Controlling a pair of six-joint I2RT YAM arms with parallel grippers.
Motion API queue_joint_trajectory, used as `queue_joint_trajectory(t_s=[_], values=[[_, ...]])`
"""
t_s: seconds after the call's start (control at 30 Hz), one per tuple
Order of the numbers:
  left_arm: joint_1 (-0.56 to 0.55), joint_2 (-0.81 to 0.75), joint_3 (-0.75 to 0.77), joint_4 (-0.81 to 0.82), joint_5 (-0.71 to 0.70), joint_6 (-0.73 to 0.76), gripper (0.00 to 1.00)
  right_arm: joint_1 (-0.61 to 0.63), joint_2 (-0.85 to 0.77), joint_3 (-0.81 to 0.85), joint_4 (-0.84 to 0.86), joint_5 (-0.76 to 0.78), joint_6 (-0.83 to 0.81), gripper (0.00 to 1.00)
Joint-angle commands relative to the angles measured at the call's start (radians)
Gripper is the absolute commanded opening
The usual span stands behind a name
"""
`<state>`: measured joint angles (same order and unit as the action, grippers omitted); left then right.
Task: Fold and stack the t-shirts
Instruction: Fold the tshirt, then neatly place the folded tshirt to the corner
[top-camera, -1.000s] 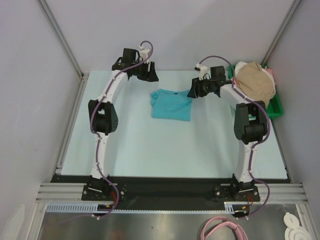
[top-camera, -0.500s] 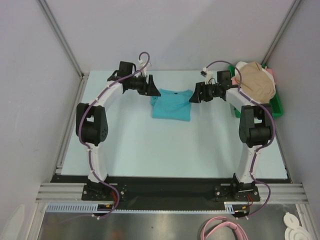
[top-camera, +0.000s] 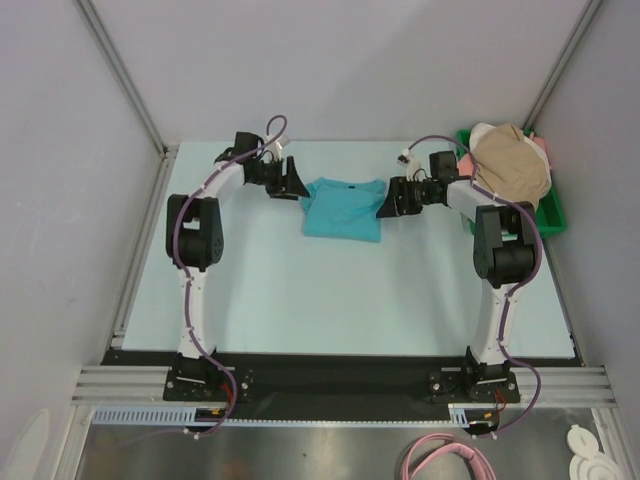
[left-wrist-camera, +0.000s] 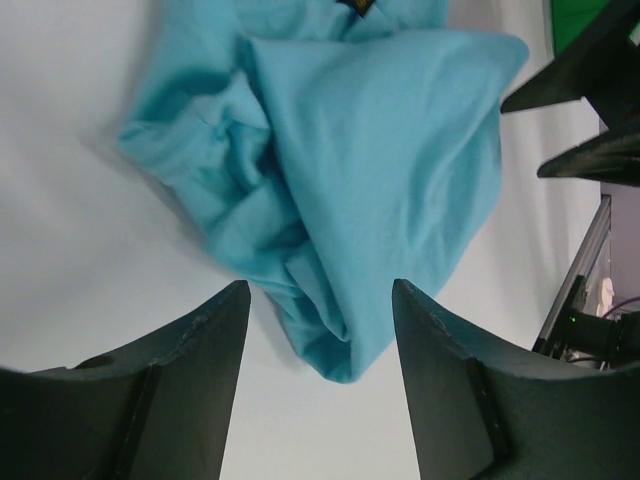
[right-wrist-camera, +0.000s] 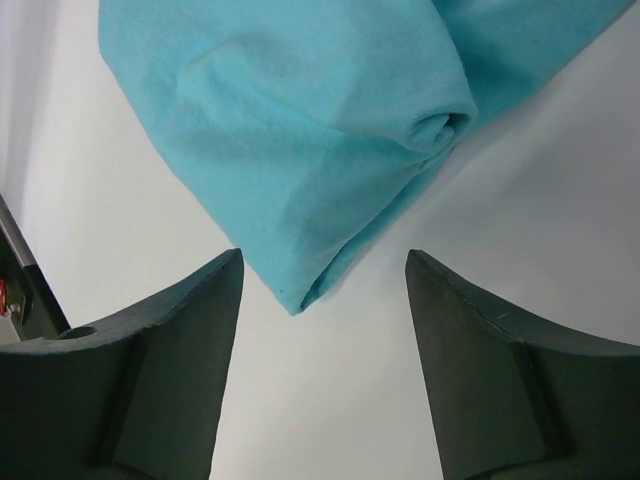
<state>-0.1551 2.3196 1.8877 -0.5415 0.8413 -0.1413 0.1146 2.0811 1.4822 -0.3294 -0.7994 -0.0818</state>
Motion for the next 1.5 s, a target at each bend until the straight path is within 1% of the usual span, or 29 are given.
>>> queue_joint_trajectory(t_s=[0.0, 0.13, 0.3, 0.53, 0.7, 0.93, 1.2, 1.27, 1.37, 1.4, 1.43, 1.47], values=[[0.008, 0.064, 0.109, -0.041, 0.025, -0.015, 0.65, 0.000, -0.020, 0.035, 0.010, -0.041, -0.001, 0.70], [0.008, 0.121, 0.139, -0.046, 0.038, -0.023, 0.65, 0.010, -0.035, 0.030, 0.021, -0.078, 0.008, 0.68], [0.008, 0.191, 0.189, -0.060, 0.062, -0.034, 0.66, 0.042, -0.059, 0.033, 0.029, -0.116, -0.001, 0.68], [0.005, 0.261, 0.258, -0.078, 0.102, -0.055, 0.66, 0.105, 0.057, 0.159, -0.062, -0.054, -0.026, 0.68], [0.000, 0.264, 0.258, -0.090, 0.130, -0.046, 0.64, 0.109, 0.157, 0.234, -0.086, -0.021, 0.010, 0.68], [-0.012, 0.267, 0.258, -0.107, 0.163, -0.034, 0.60, 0.114, 0.186, 0.246, -0.102, 0.026, -0.003, 0.68], [-0.043, 0.270, 0.272, -0.124, 0.188, -0.017, 0.60, 0.125, 0.204, 0.262, -0.114, 0.043, -0.006, 0.68], [-0.047, 0.274, 0.283, -0.126, 0.191, -0.018, 0.57, 0.128, 0.204, 0.265, -0.117, 0.045, -0.007, 0.68], [-0.046, 0.279, 0.284, -0.118, 0.202, -0.029, 0.40, 0.132, 0.198, 0.265, -0.119, 0.049, -0.012, 0.68], [-0.044, 0.281, 0.283, -0.112, 0.206, -0.033, 0.27, 0.131, 0.189, 0.265, -0.123, 0.052, -0.019, 0.68], [-0.043, 0.282, 0.281, -0.107, 0.217, -0.038, 0.18, 0.129, 0.183, 0.265, -0.132, 0.057, -0.024, 0.68], [-0.041, 0.279, 0.272, -0.104, 0.220, -0.043, 0.11, 0.129, 0.171, 0.262, -0.134, 0.061, -0.030, 0.68]])
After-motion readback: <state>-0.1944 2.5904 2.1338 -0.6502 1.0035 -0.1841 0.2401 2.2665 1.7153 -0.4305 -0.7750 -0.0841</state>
